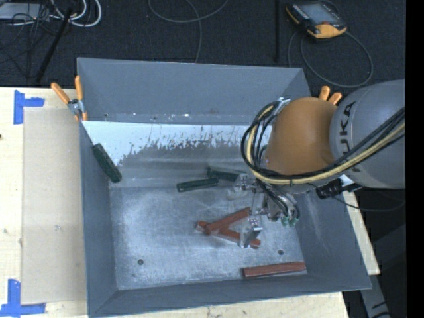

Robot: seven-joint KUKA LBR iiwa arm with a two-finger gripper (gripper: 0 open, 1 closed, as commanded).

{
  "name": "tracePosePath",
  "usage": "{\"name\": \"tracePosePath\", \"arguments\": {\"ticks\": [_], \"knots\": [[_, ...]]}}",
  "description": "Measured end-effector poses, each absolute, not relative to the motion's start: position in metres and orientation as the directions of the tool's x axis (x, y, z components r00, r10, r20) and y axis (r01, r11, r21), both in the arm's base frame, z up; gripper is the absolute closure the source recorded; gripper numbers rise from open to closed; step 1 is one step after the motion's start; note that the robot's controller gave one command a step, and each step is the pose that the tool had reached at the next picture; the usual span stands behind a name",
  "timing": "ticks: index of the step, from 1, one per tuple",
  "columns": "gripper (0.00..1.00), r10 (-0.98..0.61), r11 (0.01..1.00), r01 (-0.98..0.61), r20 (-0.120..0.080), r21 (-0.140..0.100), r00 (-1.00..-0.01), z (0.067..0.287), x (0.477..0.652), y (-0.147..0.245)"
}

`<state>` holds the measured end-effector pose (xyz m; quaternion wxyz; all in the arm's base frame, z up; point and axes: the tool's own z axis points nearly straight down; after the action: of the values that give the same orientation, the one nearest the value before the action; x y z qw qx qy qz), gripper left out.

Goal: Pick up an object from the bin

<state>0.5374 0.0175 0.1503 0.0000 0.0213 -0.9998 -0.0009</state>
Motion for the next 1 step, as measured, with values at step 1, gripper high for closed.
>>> {"name": "tracePosePath", "arguments": {"ticks": [1], "knots": [[0.00, -0.094, 0.996, -0.094, -0.003, 0.000, -0.996, 0.0789, 0.5391, 0.0019]]}}
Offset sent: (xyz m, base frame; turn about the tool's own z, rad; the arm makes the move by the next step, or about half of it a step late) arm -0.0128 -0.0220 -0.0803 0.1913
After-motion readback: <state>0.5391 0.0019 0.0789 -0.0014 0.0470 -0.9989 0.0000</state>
